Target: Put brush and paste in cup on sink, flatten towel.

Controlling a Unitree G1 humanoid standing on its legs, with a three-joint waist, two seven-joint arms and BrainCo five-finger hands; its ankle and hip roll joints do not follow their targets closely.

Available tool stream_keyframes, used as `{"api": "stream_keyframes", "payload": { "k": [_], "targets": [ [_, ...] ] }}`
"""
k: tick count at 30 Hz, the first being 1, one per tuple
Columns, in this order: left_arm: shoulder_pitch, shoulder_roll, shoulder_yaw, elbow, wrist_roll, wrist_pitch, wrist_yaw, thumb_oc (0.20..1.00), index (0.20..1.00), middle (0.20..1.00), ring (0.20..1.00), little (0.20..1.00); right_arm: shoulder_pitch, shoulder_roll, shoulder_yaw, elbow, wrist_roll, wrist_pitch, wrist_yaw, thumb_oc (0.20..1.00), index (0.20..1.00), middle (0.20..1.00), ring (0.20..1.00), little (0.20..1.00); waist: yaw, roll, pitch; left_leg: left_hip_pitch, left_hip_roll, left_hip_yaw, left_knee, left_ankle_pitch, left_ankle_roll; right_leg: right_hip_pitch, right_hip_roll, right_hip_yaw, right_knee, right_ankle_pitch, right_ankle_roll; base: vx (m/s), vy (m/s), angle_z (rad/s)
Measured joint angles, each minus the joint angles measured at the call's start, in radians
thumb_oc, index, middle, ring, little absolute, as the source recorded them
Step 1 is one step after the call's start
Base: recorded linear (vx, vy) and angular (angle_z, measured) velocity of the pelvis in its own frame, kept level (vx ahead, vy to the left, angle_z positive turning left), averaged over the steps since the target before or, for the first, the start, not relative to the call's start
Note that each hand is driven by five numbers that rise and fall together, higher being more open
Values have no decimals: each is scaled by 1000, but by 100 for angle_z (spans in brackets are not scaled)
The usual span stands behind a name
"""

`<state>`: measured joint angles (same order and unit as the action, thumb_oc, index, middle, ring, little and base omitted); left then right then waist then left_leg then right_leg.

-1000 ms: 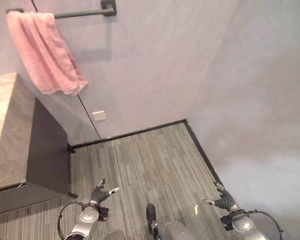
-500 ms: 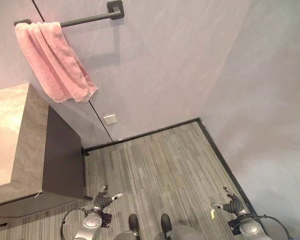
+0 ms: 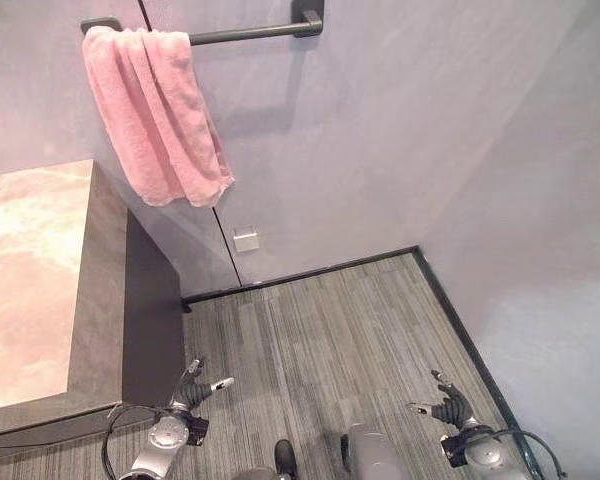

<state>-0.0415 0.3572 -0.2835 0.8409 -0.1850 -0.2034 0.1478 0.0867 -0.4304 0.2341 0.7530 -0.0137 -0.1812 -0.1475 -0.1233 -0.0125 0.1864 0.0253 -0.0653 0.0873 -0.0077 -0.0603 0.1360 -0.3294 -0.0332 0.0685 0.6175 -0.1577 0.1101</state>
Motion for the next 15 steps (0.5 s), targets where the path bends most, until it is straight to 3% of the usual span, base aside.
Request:
{"api": "stream_keyframes", "payload": {
  "k": [3,5,6,7,9,11,12,13,14,15],
  "targets": [
    [-6,-9,2,8,0,1,-1,1000,1000,1000,1000,1000,2,-2,14,2,1,-1,0,1000,1000,1000,1000,1000,-13,-19,15,20,7,-27,2,-28,-15,-41,24,-19,-156,10,6,280,-74,21],
    [-7,-15,0,14,0,2,-1,1000,1000,1000,1000,1000,7,0,15,2,1,0,0,1000,1000,1000,1000,1000,-17,-25,14,29,11,-30,1,-35,-25,-44,24,-23,-250,50,4,230,-82,18],
    [-8,-18,-1,29,0,2,-1,1000,1000,1000,1000,1000,8,0,15,2,1,0,0,1000,1000,1000,1000,1000,-22,-32,11,47,15,-46,3,-55,-47,-49,30,-17,-373,111,11,239,-117,25],
    [-5,-17,-2,29,0,2,-1,1000,1000,1000,1000,1000,12,0,15,2,1,0,0,1000,1000,1000,1000,1000,-28,-38,8,62,16,-55,2,-66,-62,-43,27,-17,-408,140,13,315,-170,52],
    [-7,-27,-6,44,2,2,-2,1000,1000,1000,1000,1000,40,-2,14,3,1,0,-1,1000,1000,1000,1000,1000,-48,-41,1,97,33,-117,22,-115,-89,10,42,1,-424,232,-8,217,-136,77],
    [-7,-45,-7,44,3,1,-2,1000,1000,1000,1000,1000,45,-12,15,14,1,1,0,1000,1000,1000,1000,1000,-51,-9,-15,104,72,-134,50,-141,-120,21,89,-6,-399,196,-56,217,-140,43],
    [-9,-47,-5,44,3,2,-2,1000,1000,1000,1000,1000,18,-13,14,9,3,0,0,1000,1000,1000,1000,1000,-52,-8,-15,95,87,-132,99,-140,-133,37,104,-18,-393,177,-89,296,-233,37],
    [-21,-51,-8,60,5,2,-6,1000,1000,1000,1000,1000,2,-15,12,-2,14,0,-1,1000,1000,1000,1000,1000,-66,-17,-13,39,91,-146,249,-131,-200,83,97,-46,-415,165,-109,225,-214,53],
    [-38,-55,-12,70,6,2,-6,1000,1000,1000,1000,1000,4,-20,13,-5,18,-2,-1,1000,1000,1000,1000,1000,-72,-28,-21,-10,85,-148,361,-131,-235,109,86,-61,-438,171,-109,74,-98,50],
    [-41,-57,-14,72,7,-1,-6,1000,1000,1000,1000,1000,3,-25,13,-6,18,-6,-1,1000,1000,1000,1000,1000,-60,-35,-27,-58,82,-153,449,-96,-283,130,88,-60,-452,166,-122,109,-130,40]
  ]
}}
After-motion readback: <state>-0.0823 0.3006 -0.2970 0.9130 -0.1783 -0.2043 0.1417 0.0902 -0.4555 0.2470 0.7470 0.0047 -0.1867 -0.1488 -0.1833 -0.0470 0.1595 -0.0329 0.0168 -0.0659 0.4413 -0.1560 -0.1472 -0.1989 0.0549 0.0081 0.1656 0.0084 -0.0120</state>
